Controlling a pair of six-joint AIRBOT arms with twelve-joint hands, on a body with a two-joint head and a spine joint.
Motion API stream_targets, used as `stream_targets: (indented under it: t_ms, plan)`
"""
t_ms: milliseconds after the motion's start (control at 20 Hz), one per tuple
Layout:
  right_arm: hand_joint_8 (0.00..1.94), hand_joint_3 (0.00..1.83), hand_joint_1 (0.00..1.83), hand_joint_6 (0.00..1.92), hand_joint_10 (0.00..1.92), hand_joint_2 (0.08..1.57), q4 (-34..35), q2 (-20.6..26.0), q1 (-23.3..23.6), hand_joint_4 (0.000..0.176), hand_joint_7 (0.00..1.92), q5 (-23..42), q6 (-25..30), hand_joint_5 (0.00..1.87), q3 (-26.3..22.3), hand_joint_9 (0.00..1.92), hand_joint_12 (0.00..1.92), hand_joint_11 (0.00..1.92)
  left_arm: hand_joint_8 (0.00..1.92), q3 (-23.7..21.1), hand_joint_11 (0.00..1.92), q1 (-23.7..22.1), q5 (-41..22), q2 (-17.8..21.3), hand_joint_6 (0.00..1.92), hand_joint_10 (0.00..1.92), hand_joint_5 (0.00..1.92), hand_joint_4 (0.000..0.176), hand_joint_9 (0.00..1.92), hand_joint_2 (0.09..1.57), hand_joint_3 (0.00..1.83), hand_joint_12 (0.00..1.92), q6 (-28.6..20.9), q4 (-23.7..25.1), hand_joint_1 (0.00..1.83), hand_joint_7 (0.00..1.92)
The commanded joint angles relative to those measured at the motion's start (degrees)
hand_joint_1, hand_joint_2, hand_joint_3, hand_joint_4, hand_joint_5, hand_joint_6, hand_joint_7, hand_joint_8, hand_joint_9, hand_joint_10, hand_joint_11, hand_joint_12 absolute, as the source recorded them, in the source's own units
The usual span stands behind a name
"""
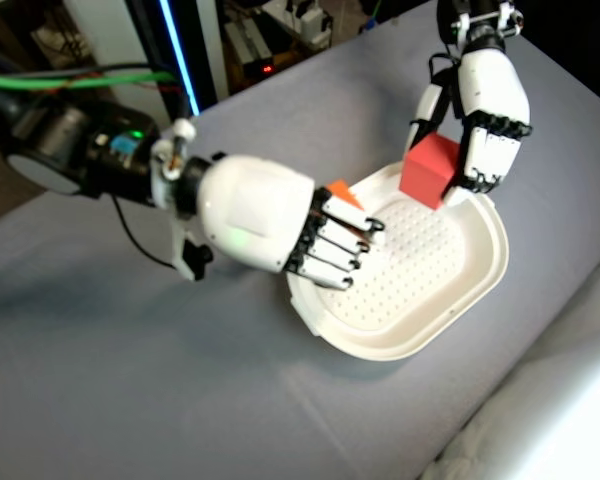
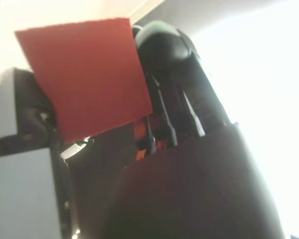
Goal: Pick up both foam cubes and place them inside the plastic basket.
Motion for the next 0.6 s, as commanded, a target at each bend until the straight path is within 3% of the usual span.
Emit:
stream_targets:
  t_ms: [0,50,100,150,200,250,300,350,400,450,550]
  plan:
    - [0.02,0.00,0.16,0.01,0.41,1.22,0.9,0.3,0.7,0.057,0.05,6.1,0.3,0.00,0.5,0.01,1.17,0.00,0.06,0.1,0.00,-0.3,-6.7,0.1,0.13,0.12,0.02,0.032,0.00,1.20,0.00,1.24,0.1,-0.8,0.55,0.07]
    - [0.01,0.00,0.17,0.00,0.35,1.19,1.2,0.4,0.7,0.077,0.01,6.1,0.3,0.00,0.5,0.01,1.08,0.00,0.01,0.1,0.00,-0.1,-6.7,0.2,0.03,0.02,0.00,0.060,0.00,1.18,0.00,1.10,0.1,-1.0,0.54,0.01]
    - [0.00,0.00,0.15,0.00,0.24,1.17,1.6,0.4,0.7,0.094,0.00,6.1,0.3,0.00,0.4,0.00,1.30,0.00,0.00,-0.1,0.00,0.2,-6.8,0.4,0.00,0.00,0.00,0.128,0.00,1.12,0.00,0.15,0.5,-1.5,0.52,0.00]
    - [0.00,0.00,0.15,0.00,0.24,1.17,1.6,0.4,0.7,0.094,0.00,6.1,0.3,0.00,0.2,0.00,1.30,0.00,0.00,-0.5,0.00,0.5,-7.1,0.8,0.00,0.00,0.00,0.128,0.00,1.12,0.00,0.15,1.2,-1.9,0.52,0.00]
    - [0.00,0.00,0.18,0.00,0.03,1.15,1.6,0.4,0.7,0.099,0.00,6.3,0.3,0.00,-0.1,0.00,1.26,0.00,0.00,-1.0,0.00,0.8,-7.7,1.3,0.00,0.00,0.00,0.104,0.00,1.08,0.00,0.00,1.6,-2.3,0.50,0.00]
    - [0.00,0.00,0.18,0.00,0.00,1.15,1.8,1.0,0.7,0.115,0.00,7.0,0.3,0.00,-0.7,0.00,1.20,0.00,0.00,-1.6,0.00,1.3,-9.1,2.0,0.00,0.00,0.00,0.110,0.00,1.07,0.00,0.00,1.6,-2.7,0.49,0.00]
    - [0.00,0.00,0.19,0.00,0.00,1.15,1.9,1.5,0.7,0.111,0.00,7.9,0.3,0.00,-1.4,0.00,0.89,0.00,0.00,-2.2,0.00,1.8,-10.2,2.6,0.00,0.00,0.00,0.117,0.00,1.07,0.00,0.00,1.6,-2.9,0.48,0.00]
    - [0.00,0.00,0.19,0.00,0.00,1.15,2.0,2.3,0.7,0.111,0.00,9.3,0.3,0.00,-2.6,0.00,0.89,0.00,0.00,-3.3,0.00,2.7,-12.6,3.6,0.00,0.00,0.00,0.117,0.00,1.07,0.00,0.00,1.6,-3.4,0.48,0.00]
    - [0.00,0.00,0.19,0.00,0.00,1.16,2.0,3.3,0.3,0.108,0.00,10.8,0.2,0.00,-3.9,0.00,0.23,0.00,0.00,-4.4,0.00,3.6,-14.6,4.7,0.00,0.00,0.00,0.117,0.00,1.08,0.00,0.00,1.6,-3.7,0.49,0.00]
    - [0.00,0.00,0.19,0.00,0.00,1.17,2.0,4.3,-0.3,0.107,0.00,12.4,-0.1,0.00,-5.0,0.00,0.04,0.00,0.00,-5.3,0.00,4.6,-16.4,5.5,0.00,0.00,0.00,0.111,0.00,1.09,0.00,0.00,1.6,-4.0,0.49,0.00]
    - [0.00,0.00,0.17,0.00,0.00,1.15,1.9,7.0,-2.4,0.099,0.00,16.9,-0.2,0.00,-7.9,0.00,0.00,0.00,0.00,-7.5,0.00,7.4,-21.4,7.4,0.00,0.00,0.00,0.092,0.00,1.13,0.01,0.00,1.6,-5.2,0.50,0.00]
